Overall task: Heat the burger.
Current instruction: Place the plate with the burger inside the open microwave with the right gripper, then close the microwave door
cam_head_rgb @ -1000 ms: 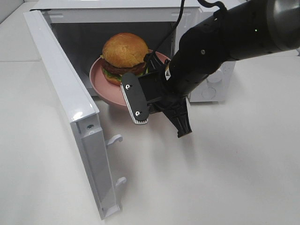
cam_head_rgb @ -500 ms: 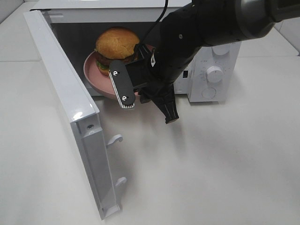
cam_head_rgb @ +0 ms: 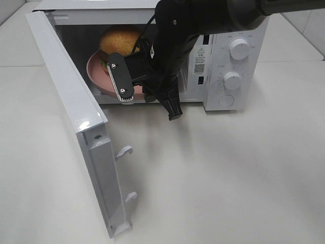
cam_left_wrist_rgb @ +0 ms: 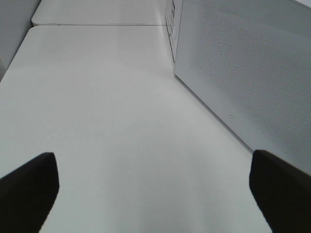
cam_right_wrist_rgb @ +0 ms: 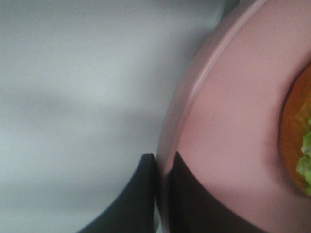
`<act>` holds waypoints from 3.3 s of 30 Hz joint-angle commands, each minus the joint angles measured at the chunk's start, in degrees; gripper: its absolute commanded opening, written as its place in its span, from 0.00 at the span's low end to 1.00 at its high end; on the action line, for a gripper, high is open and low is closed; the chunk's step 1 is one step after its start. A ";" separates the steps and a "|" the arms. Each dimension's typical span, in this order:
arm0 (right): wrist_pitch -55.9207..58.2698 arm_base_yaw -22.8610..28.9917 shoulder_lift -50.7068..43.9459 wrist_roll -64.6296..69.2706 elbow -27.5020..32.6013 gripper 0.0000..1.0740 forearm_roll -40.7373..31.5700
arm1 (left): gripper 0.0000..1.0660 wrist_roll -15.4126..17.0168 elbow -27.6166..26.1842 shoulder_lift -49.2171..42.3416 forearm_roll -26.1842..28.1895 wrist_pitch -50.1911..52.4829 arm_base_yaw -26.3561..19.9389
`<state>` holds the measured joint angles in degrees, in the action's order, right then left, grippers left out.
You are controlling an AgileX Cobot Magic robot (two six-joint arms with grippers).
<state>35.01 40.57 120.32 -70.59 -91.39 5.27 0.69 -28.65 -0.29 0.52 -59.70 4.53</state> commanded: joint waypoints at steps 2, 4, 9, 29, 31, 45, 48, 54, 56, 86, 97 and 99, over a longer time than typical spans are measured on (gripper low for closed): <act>-0.17 -0.11 1.43 -0.06 -4.01 0.00 0.63 | 0.94 0.00 0.11 -0.92 0.46 0.46 -0.11; -0.11 -0.11 2.92 -0.06 -6.13 0.00 0.63 | 0.94 0.00 0.11 -0.92 0.46 0.46 -0.11; 2.69 -0.63 5.79 -0.06 -10.54 0.00 0.63 | 0.94 0.00 0.11 -0.92 0.46 0.46 -0.11; 8.77 -2.75 15.01 2.69 -27.22 0.00 0.46 | 0.94 0.06 0.11 -0.92 0.46 0.46 -0.11; 8.19 -2.75 15.47 0.63 -27.79 0.00 0.06 | 0.94 0.06 0.11 -0.92 0.46 0.46 -0.11; 7.51 -2.69 17.48 -0.52 -28.30 0.00 -0.06 | 0.94 0.06 0.11 -0.92 0.46 0.46 -0.11; 6.70 -2.69 17.88 -0.52 -28.59 0.00 -0.06 | 0.94 0.06 0.11 -0.92 0.46 0.46 -0.11; 6.70 -2.64 18.96 -0.80 -30.65 0.00 -0.11 | 0.94 0.06 0.11 -0.92 0.46 0.46 -0.11; 6.36 -2.64 19.31 -0.92 -31.74 0.00 -0.34 | 0.94 0.06 0.11 -0.92 0.46 0.46 -0.11; 5.33 -2.75 19.88 1.49 -31.74 0.09 -0.46 | 0.94 0.06 0.11 -0.92 0.46 0.46 -0.11; 8.54 -2.75 19.65 3.21 -31.74 0.54 -1.09 | 0.94 0.06 0.11 -0.92 0.46 0.46 -0.11; 8.71 -2.69 19.60 3.21 -31.74 0.62 -1.09 | 0.94 0.06 0.11 -0.92 0.46 0.46 -0.11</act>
<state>42.91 37.87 140.78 -68.01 -122.84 4.47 0.69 -28.65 -0.29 0.52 -59.70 4.53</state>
